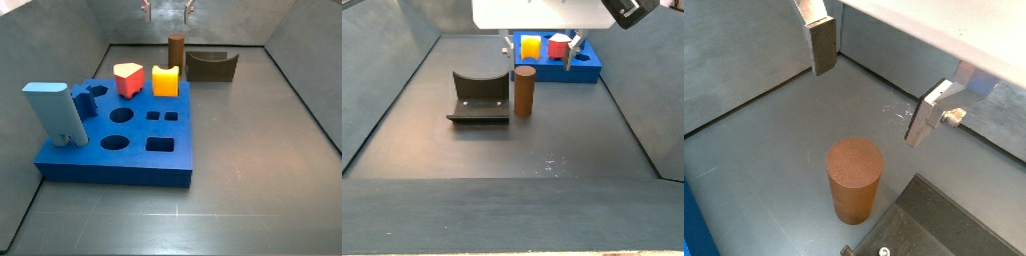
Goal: Pick up the round object. Move to above the board. Insert the round object.
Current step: Pick up the round object.
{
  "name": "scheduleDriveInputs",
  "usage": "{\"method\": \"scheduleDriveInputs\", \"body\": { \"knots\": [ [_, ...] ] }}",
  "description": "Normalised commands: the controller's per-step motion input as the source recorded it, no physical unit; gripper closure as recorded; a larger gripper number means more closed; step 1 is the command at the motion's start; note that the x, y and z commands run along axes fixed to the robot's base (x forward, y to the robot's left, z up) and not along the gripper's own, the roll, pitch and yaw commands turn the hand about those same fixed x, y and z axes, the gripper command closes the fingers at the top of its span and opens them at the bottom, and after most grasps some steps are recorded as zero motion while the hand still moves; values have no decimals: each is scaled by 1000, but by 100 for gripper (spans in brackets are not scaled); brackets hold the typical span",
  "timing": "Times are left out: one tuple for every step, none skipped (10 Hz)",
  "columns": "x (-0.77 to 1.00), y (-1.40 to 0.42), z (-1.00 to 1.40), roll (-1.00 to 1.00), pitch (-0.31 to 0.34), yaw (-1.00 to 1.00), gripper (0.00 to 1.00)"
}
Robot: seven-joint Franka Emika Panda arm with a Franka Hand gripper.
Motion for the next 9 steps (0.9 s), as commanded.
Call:
{"method": "scheduleDriveInputs", "body": {
  "knots": [
    [0, -31, -143, 0, -6, 0, 0],
    [180, -340, -386, 0, 0, 0, 0],
    [209, -380, -454, -37, 0, 0, 0],
    [269, -326, -454, -120, 0, 0, 0],
    [351, -194, -420, -243, 0, -26, 0],
    [246, -91, -394, -240, 0, -31, 0],
    [97, -80, -391, -220, 0, 0, 0],
    [11, -20, -340, -229, 0, 0, 0],
    [0, 0, -323, -240, 0, 0, 0]
  ]
}}
